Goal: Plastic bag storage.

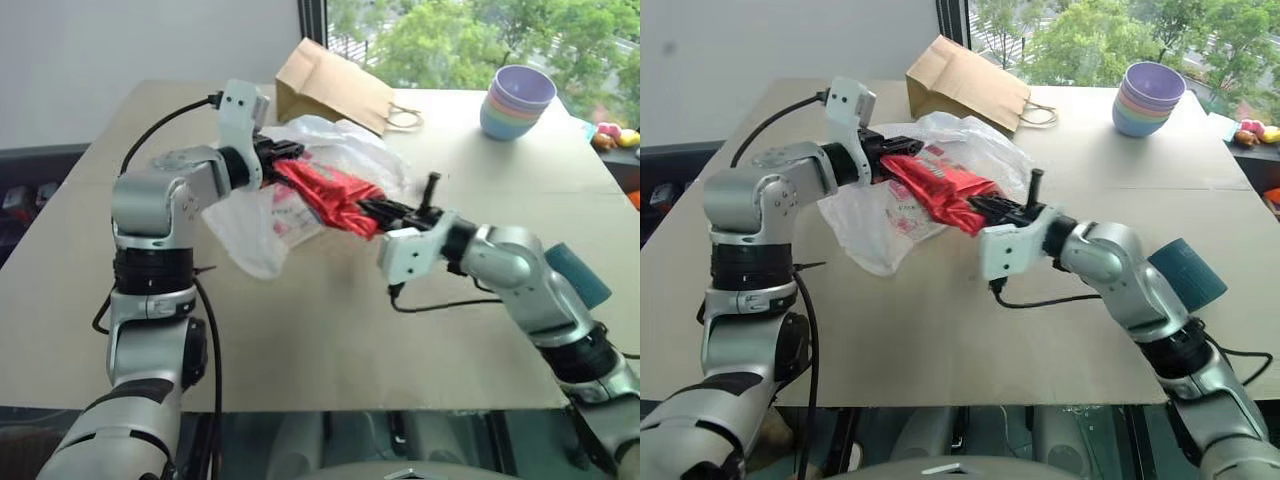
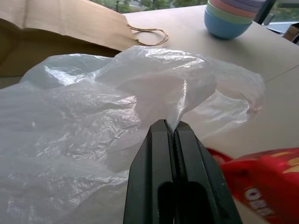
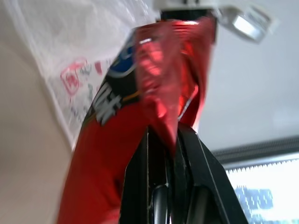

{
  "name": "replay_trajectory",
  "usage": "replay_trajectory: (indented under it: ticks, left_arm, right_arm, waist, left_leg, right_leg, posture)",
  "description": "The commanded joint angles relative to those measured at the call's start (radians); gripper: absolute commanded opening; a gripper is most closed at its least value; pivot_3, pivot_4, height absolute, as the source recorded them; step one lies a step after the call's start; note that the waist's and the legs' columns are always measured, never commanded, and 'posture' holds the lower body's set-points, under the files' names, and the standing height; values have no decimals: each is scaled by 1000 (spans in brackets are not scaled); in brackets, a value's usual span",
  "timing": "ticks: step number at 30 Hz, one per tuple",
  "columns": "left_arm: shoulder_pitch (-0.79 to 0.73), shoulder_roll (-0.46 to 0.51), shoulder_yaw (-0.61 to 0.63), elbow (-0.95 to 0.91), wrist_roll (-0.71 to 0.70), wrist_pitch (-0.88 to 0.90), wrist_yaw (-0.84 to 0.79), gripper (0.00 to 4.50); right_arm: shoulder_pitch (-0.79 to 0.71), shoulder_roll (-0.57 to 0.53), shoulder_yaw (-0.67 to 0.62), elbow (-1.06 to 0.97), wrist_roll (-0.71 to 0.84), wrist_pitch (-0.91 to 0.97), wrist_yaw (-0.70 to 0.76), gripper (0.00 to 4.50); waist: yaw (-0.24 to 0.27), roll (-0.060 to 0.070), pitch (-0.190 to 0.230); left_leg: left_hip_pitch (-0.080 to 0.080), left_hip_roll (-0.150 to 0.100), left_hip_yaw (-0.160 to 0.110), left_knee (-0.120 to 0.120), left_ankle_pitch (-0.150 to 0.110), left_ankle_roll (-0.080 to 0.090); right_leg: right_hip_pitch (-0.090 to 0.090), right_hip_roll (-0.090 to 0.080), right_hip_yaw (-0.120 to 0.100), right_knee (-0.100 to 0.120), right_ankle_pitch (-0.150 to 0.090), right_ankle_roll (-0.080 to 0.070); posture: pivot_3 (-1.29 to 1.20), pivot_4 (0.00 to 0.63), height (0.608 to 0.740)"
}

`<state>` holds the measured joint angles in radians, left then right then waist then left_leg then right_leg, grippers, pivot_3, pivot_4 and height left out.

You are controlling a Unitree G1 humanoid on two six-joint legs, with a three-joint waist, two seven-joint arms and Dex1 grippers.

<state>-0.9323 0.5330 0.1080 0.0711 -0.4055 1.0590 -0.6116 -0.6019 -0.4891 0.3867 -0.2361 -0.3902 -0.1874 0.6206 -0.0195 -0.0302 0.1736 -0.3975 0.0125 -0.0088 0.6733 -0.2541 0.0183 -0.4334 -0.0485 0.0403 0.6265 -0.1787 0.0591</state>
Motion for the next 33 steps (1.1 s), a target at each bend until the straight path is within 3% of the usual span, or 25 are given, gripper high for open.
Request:
replay_trajectory:
  ticks: [1,8,12,21,28,33]
  left_arm:
    - [-50,35,42,-6,-73,66,-48,0]
    - [-49,113,70,-20,-174,212,-110,0]
    - [-48,119,152,5,-204,241,-72,0]
    - [-87,65,234,16,-273,297,-7,0]
    - [-113,9,293,2,-345,373,48,0]
    - [-93,3,309,-33,-375,409,75,0]
  right_arm:
    - [-105,51,12,104,-24,-60,-36,83]
    - [-187,70,100,411,-143,-296,-139,83]
    - [-193,60,0,466,-81,-239,-173,83]
    - [-240,39,1,505,-209,-265,-279,83]
    - [-308,175,122,684,-355,-268,-384,83]
    - [-351,286,203,838,-369,-327,-404,83]
  waist:
    - [-1,0,0]
    - [-13,0,0]
    - [-16,0,1]
    - [-24,0,1]
    - [-27,0,1]
    - [-27,0,1]
  left_leg:
    - [0,0,0,0,0,0]
    - [0,0,0,-1,0,0]
    - [-1,-1,0,-2,0,0]
    - [0,-1,0,-2,0,-1]
    - [0,-1,0,-2,1,-1]
    - [0,-1,0,-3,3,-5]
  right_leg:
    - [0,0,0,0,0,0]
    - [0,0,0,0,0,0]
    - [-1,-2,0,0,0,0]
    - [-1,-1,0,1,0,0]
    - [-2,-1,1,1,0,-1]
    - [-2,-2,1,1,1,-1]
  posture:
    - [0,150,740]
    - [0,150,740]
    - [0,150,740]
    - [0,150,740]
    - [0,150,740]
    - [0,150,740]
